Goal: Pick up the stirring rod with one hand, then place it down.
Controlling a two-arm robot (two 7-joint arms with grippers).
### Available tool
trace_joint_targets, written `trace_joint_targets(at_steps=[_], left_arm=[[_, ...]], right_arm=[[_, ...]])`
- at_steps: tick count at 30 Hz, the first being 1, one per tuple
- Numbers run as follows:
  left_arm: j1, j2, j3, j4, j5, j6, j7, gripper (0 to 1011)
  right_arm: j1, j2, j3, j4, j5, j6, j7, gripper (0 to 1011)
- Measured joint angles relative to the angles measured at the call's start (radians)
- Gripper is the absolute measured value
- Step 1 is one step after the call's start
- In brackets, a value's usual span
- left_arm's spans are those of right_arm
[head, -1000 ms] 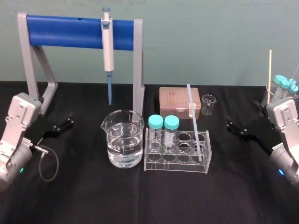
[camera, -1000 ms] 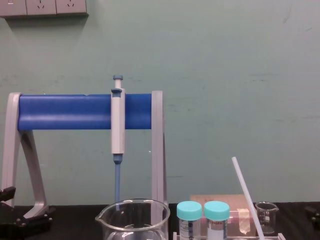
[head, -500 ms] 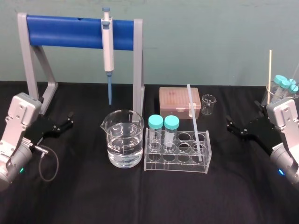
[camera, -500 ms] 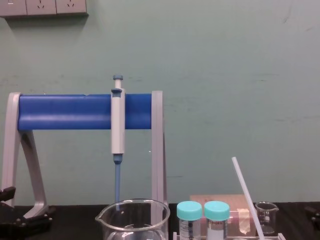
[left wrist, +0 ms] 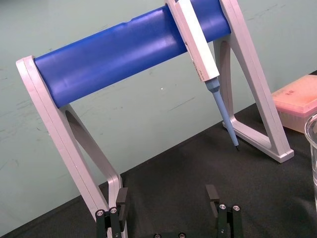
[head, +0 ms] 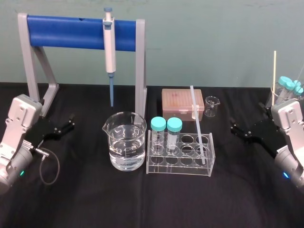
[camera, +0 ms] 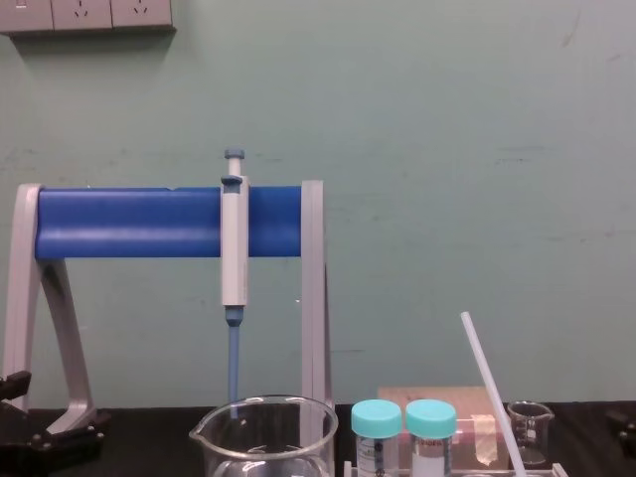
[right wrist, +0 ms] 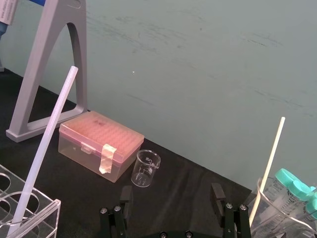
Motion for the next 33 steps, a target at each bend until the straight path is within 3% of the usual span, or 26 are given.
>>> trace_joint_targets(at_steps=[9,15,19,25,33], left_arm=[[0.0,0.0,0.0,0.0,0.0,0.0,0.0,1000],[0.0,0.0,0.0,0.0,0.0,0.0,0.0,1000],[0.0,0.0,0.0,0.0,0.0,0.0,0.0,1000],[0.0,0.0,0.0,0.0,0.0,0.0,0.0,1001],[0.0,0.0,0.0,0.0,0.0,0.0,0.0,1000]], right_arm=[[-0.001,-0.006,0.017,-0.002,0.015,-0.004,0.024,1000],[-0.008,-0.017,0.055,-0.027,0.06,0.009,0.059,1000],[-0.018,-0.027,0.091,-0.062,0.135,0.063,0.096,1000],[-0.028,-0.046,0.122,-0.127,0.257,0.19,0.184,1000],[-0.014,-0.064,0.105,-0.149,0.26,0.227,0.246,1000]])
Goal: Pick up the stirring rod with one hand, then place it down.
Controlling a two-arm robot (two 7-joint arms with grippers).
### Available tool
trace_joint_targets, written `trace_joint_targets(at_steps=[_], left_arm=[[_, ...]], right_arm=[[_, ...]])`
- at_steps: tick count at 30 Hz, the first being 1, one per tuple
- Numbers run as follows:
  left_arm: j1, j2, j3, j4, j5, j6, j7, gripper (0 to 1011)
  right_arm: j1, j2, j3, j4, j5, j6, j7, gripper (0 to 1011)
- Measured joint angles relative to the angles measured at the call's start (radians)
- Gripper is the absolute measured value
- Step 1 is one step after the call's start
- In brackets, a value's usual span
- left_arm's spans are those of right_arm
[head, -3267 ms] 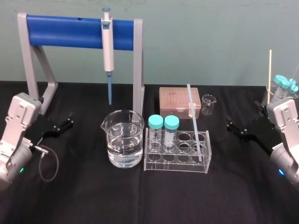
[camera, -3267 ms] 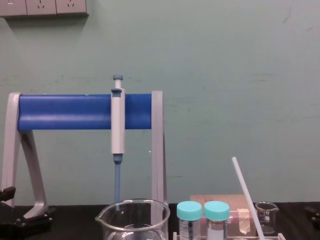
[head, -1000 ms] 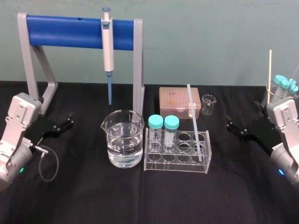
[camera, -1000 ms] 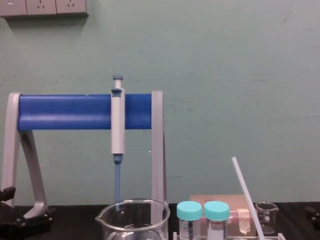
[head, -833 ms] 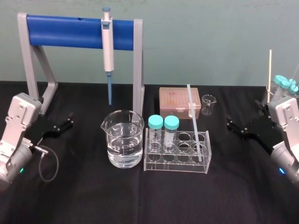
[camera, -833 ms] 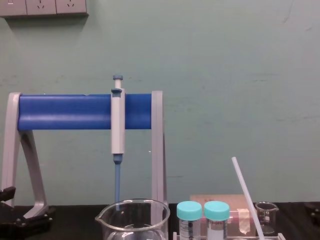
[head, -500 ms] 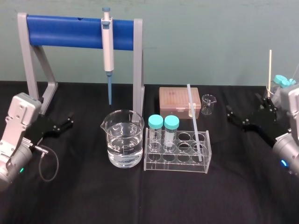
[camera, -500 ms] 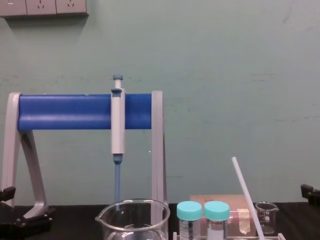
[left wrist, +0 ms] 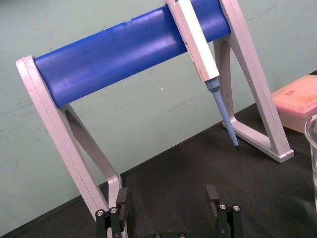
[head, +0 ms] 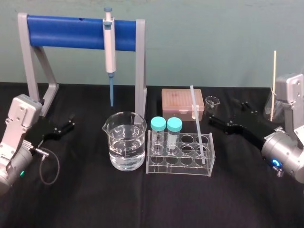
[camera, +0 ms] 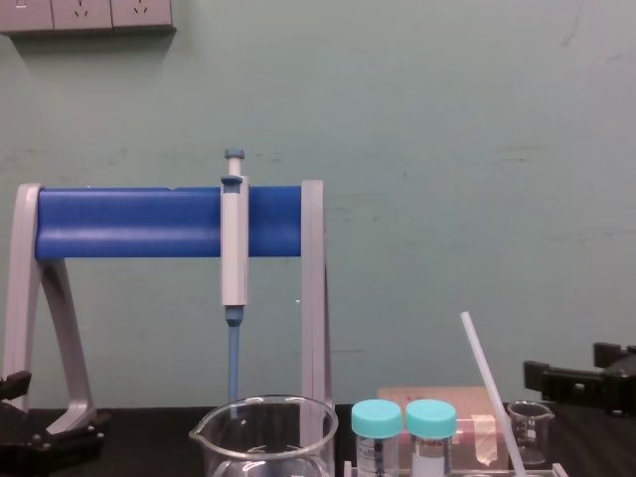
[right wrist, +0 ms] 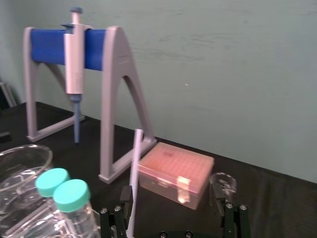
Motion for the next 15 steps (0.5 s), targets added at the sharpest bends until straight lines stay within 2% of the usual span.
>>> trace_joint_targets(at_steps=[6,15], left_arm=[[0.0,0.0,0.0,0.0,0.0,0.0,0.0,1000],[0.0,0.0,0.0,0.0,0.0,0.0,0.0,1001]], right_arm=[[0.019,-0.016,-0.014,0.004,-0.019,0.008,0.03,1000],[0.064,-0.065,-0.029,0.04,-0.044,0.045,0.05,1000]])
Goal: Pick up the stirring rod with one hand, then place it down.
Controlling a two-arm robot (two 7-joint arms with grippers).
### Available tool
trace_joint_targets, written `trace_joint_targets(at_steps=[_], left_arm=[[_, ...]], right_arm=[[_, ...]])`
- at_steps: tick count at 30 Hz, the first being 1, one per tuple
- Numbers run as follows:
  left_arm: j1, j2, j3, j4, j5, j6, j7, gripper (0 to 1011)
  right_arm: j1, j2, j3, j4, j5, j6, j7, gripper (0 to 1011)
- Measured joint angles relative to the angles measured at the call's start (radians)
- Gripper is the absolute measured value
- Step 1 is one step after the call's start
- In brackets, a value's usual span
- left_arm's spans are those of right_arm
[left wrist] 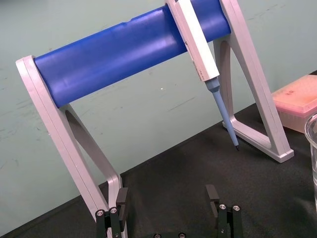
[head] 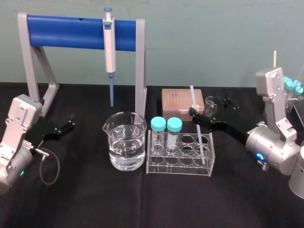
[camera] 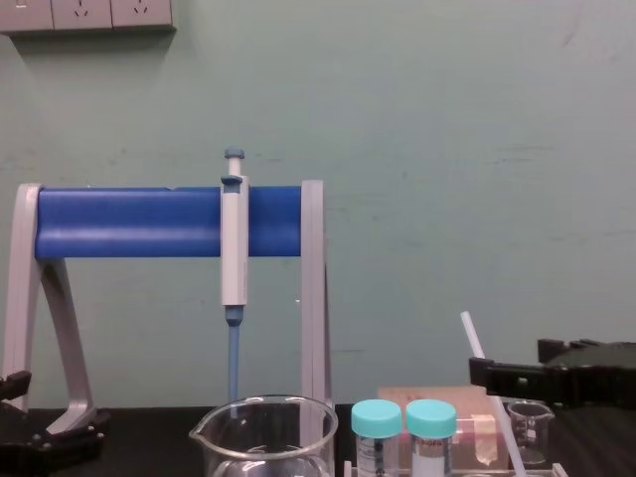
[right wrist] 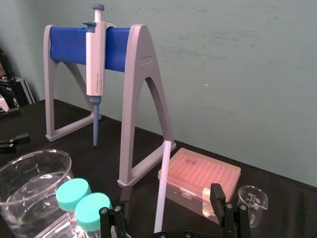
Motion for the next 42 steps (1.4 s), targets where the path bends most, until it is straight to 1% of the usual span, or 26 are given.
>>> trace_joint_targets(at_steps=[2,3,9,14,24,29,42], left_arm=[[0.0,0.0,0.0,0.0,0.0,0.0,0.0,1000],[0.0,0.0,0.0,0.0,0.0,0.0,0.0,1000],[0.0,0.0,0.0,0.0,0.0,0.0,0.0,1000],[0.0,0.0,0.0,0.0,0.0,0.0,0.0,1000],[0.0,0.0,0.0,0.0,0.0,0.0,0.0,1000],[0.0,0.0,0.0,0.0,0.0,0.0,0.0,1000],[0.0,0.0,0.0,0.0,0.0,0.0,0.0,1000]], right_arm=[[0.017,-0.019,-0.002,0.013,-0.009,0.015,0.0,1000],[0.017,-0.019,-0.002,0.013,-0.009,0.015,0.0,1000],[0.046,-0.052,-0.006,0.041,-0.028,0.048,-0.005,1000],[0.063,-0.073,-0.008,0.063,-0.044,0.072,-0.008,1000],[0.085,-0.103,-0.004,0.106,-0.067,0.093,0.002,1000],[0.092,-0.109,-0.003,0.118,-0.08,0.094,0.012,1000],[0.09,-0.108,-0.002,0.116,-0.077,0.092,0.011,1000]])
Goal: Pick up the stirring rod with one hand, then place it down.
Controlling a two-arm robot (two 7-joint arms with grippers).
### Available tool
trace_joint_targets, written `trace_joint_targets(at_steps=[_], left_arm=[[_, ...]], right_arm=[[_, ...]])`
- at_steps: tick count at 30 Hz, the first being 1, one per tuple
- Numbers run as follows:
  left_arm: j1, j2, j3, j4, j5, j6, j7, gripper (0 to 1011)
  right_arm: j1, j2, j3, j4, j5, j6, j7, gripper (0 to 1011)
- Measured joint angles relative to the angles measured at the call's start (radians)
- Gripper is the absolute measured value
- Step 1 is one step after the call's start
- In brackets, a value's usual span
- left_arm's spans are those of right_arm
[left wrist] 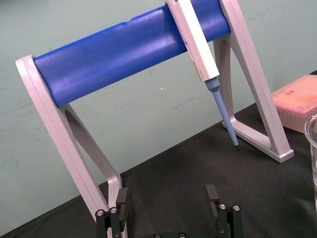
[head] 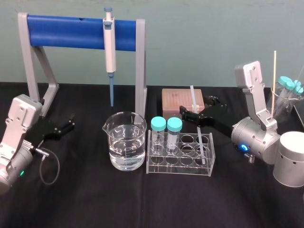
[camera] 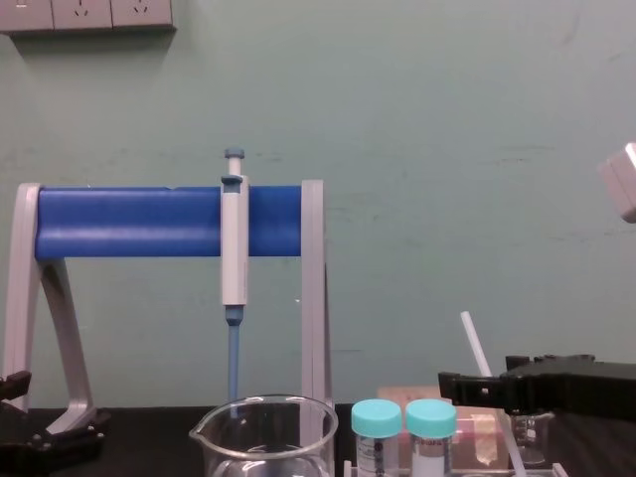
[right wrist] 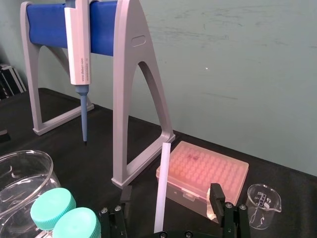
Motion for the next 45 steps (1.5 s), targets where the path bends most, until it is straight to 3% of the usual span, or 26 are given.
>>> trace_joint_targets(at_steps=[8,32,45], left_arm=[[0.0,0.0,0.0,0.0,0.0,0.0,0.0,1000],[0.0,0.0,0.0,0.0,0.0,0.0,0.0,1000],[0.0,0.0,0.0,0.0,0.0,0.0,0.0,1000]], right_arm=[[-0.001,0.001,0.0,-0.001,0.001,-0.001,0.0,851],[-0.001,0.001,0.0,-0.003,0.003,-0.001,-0.001,94],[-0.001,0.001,0.0,-0.003,0.003,-0.001,-0.002,80]])
